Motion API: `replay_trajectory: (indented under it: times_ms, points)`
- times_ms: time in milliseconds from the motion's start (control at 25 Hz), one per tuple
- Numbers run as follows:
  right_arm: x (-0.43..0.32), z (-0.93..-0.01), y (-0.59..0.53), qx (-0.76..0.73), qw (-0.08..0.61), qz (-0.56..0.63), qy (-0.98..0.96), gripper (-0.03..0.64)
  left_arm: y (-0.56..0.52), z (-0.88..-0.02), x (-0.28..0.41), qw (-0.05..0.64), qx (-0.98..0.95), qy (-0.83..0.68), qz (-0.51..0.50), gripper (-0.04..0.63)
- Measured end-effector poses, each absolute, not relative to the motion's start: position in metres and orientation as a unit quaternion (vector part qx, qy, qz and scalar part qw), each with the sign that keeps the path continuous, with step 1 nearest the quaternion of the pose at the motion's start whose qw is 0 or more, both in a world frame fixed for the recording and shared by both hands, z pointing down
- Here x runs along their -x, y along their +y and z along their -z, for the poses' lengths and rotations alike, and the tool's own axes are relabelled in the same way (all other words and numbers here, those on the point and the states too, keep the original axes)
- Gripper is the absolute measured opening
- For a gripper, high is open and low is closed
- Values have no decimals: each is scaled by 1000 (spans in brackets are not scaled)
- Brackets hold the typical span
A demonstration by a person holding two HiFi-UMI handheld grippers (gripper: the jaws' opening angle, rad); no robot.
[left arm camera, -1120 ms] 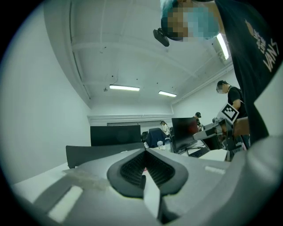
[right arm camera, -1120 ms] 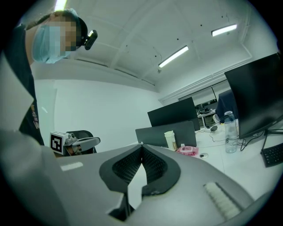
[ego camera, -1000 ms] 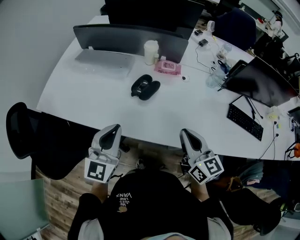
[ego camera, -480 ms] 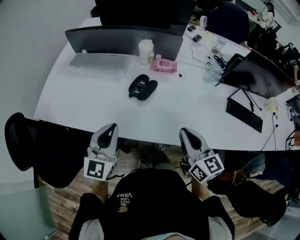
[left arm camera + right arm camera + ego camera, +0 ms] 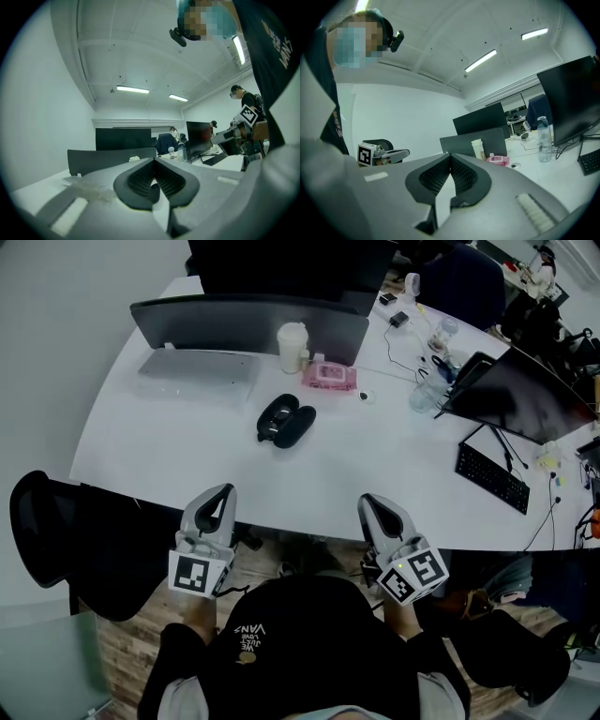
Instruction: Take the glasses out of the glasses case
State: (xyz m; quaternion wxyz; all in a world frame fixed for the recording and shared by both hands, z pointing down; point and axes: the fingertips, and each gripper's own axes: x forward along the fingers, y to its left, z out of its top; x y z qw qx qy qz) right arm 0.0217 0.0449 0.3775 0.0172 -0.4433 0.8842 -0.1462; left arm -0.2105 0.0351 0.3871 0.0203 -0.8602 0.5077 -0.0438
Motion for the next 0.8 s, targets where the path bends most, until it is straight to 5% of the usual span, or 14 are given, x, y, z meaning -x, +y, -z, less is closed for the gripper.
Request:
replay_trajectory:
  times_ms: [800]
  points:
    - [-54, -384, -28, 439, 20, 161, 884, 2, -55, -381, 189, 50, 849, 521, 67, 2]
